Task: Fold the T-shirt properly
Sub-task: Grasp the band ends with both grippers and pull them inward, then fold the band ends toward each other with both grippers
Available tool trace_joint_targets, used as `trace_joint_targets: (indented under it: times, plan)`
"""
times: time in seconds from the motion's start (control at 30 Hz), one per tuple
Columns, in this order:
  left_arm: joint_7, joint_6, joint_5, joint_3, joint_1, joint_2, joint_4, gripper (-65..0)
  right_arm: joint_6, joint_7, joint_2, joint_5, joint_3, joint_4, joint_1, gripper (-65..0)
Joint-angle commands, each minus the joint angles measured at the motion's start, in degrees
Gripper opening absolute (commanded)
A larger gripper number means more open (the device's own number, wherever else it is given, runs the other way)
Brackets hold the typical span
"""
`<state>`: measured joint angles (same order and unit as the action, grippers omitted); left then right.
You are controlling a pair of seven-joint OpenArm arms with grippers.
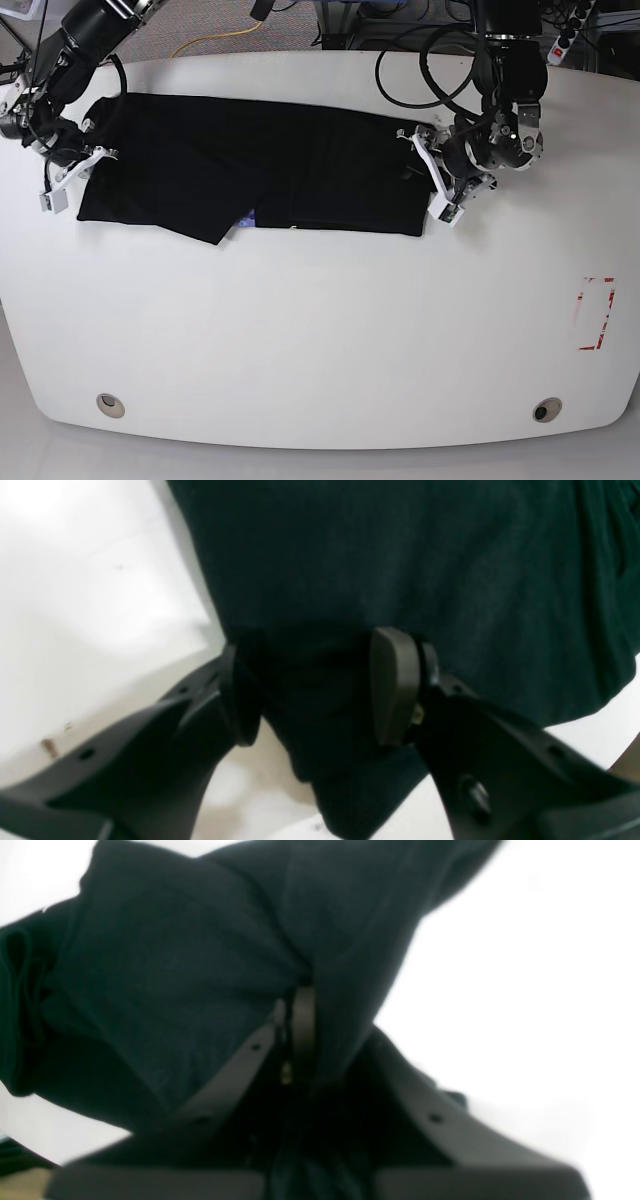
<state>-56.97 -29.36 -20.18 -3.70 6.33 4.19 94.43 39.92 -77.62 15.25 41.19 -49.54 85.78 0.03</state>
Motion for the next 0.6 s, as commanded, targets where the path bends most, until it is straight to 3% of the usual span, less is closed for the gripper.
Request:
trace_joint_targets:
  times: [0.0,0.27,0.57]
  plan:
    - [-0.39,0.05,-0.25,1.38,-0.66,-0.01,-0.59,-33.9,0.08,0.75,0.01,1.05,0.00,5.96,0.54,-65.0]
    - [-0.39,0.05,-0.25,2.96,-2.42,-1.86,-2.70,-33.9,0.08,-0.92,-5.18,1.14,6.33,21.43,-0.96,-65.0]
    - [-0.30,0.05,-0.25,2.96,-5.58,-2.47,-7.62,-33.9,0.08,-1.72,-14.59,4.22,16.09,29.17,-2.10,-65.0]
